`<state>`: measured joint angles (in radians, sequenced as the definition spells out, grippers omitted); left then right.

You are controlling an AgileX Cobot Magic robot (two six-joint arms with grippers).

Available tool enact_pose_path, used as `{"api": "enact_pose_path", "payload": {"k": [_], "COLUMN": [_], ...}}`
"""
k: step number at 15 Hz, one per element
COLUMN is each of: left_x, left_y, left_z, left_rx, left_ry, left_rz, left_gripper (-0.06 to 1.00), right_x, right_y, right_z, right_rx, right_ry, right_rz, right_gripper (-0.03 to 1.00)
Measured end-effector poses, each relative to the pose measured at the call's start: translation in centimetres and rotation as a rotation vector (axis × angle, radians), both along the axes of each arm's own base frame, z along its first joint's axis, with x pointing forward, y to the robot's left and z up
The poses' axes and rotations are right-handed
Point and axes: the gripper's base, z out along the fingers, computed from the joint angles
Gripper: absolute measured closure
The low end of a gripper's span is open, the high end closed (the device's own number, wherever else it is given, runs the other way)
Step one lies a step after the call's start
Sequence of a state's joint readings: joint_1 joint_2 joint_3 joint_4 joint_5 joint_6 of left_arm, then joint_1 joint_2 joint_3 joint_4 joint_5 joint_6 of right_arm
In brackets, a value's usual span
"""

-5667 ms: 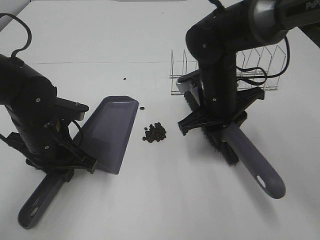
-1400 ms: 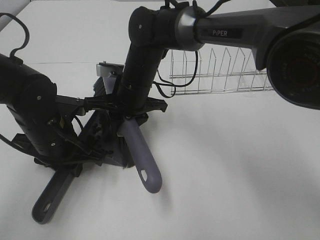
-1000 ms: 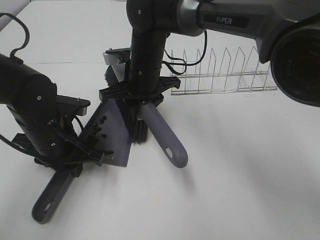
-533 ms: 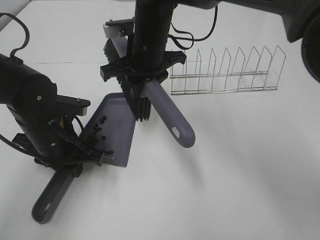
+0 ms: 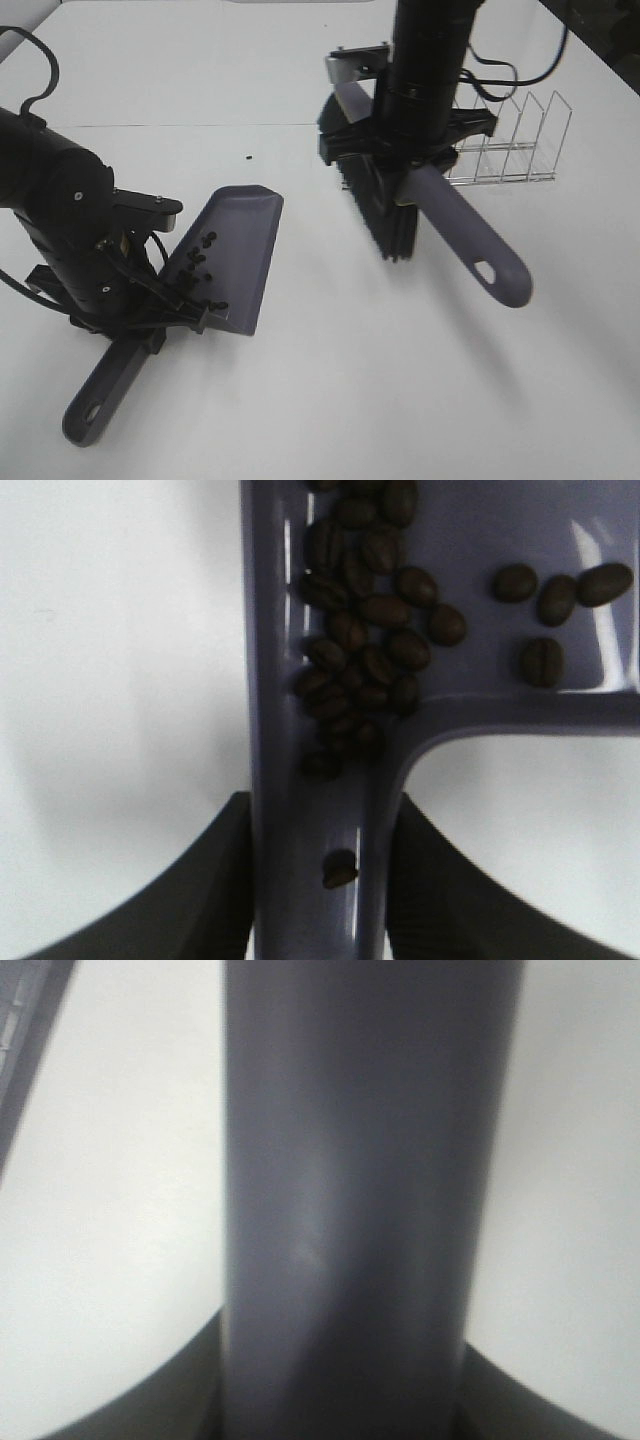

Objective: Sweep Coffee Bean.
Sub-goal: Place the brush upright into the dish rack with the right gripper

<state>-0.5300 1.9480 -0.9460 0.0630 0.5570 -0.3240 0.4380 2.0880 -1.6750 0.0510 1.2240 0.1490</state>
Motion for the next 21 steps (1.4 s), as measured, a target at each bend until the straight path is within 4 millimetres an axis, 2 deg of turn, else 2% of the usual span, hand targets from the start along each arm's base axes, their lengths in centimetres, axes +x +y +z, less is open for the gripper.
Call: {"api": "enact_pose_path", "payload": {"k": [3, 5, 6, 7, 8, 10, 15, 21], "left_x": [0.0, 0.0, -0.1, -0.1, -0.1, -0.2, -0.2, -0.3], "left_y": [0.0, 0.0, -0.1, -0.2, -0.2, -0.2, -0.3, -0.2], "left_z": [0.0, 0.0, 0.0, 0.0, 0.0, 0.0, 0.0, -0.1], "left_rx": [0.000, -0.004, -0.008, -0.019, -0.022, -0.030, -0.031, -0.020], "left_ry": [-0.001, 0.005, 0.007, 0.015, 0.017, 0.021, 0.026, 0.038], "left_rz": [-0.011, -0.005, 0.001, 0.018, 0.023, 0.034, 0.038, 0.033], "left_gripper": [0.63, 0.63, 0.63, 0.63, 0.63, 0.63, 0.63, 0.63], "right_x": [-0.6, -0.8, -0.6, -0.1, 0.0, 0.2, 0.8, 4.5], "right_y": [-5.6, -8.1, -9.1, -11.1, -11.9, -12.8, -12.7, -12.8], "right_z": [-1.0, -2.0, -2.2, -2.1, -2.1, -2.4, -6.3, -7.0], "right_rx": [-0.035, -0.072, -0.088, -0.097, -0.097, -0.102, -0.113, -0.137], "right_ry": [0.074, 0.112, 0.110, 0.106, 0.107, 0.113, 0.207, 0.143], "right_rz": [-0.113, -0.149, -0.162, -0.192, -0.209, -0.209, -0.183, -0.193], "right_gripper": [0.69, 0.69, 0.69, 0.69, 0.69, 0.69, 0.69, 0.69]}}
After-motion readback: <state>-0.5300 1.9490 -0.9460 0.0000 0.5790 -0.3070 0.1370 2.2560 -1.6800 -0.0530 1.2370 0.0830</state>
